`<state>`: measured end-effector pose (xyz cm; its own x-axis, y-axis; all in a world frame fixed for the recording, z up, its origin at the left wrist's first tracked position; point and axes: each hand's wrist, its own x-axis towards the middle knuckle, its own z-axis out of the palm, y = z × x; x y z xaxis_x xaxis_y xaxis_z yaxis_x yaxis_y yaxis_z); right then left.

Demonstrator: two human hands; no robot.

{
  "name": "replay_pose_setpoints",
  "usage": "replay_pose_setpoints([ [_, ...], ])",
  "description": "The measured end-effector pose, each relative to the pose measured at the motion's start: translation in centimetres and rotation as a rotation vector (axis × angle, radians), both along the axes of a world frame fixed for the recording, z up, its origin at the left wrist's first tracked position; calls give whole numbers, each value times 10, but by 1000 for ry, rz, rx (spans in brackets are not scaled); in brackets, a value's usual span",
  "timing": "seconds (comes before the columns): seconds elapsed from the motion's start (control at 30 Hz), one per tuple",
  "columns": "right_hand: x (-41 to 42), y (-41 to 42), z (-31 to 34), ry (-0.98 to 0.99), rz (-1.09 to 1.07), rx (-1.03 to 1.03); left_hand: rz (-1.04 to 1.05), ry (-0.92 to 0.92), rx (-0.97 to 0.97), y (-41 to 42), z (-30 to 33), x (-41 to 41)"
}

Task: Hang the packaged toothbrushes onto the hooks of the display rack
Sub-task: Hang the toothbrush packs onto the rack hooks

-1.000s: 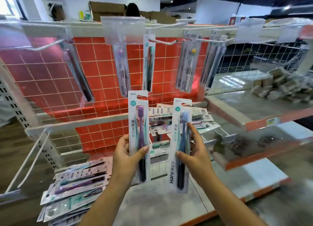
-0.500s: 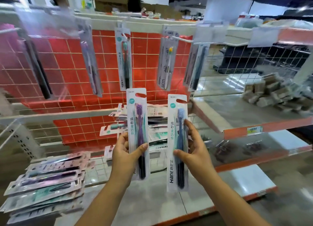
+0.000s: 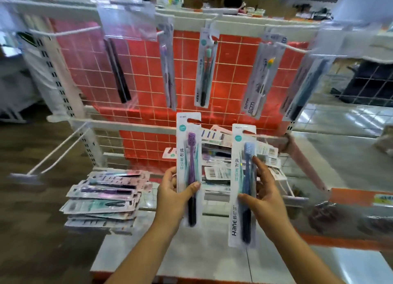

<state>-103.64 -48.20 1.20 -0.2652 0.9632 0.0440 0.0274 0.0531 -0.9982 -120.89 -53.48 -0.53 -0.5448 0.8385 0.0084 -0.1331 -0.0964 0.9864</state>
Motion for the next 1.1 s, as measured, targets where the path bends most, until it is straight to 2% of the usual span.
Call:
replay_pose_setpoints([
  [0.27,-58,-13,-3,-10,31,6,-12,-27,4,-14,-5,-45],
  [0.53,-60,-42,-33,-55,-4,-27,-56,-50,-77,-42,-38,-41],
  [0.8,-8,-71,-74,-67,8,-95,-70,-43,-204,-70,-72,14],
  [1.1,89,-114,-112,-97,-1,-285,-128,-64,-325,-109,-99,114],
])
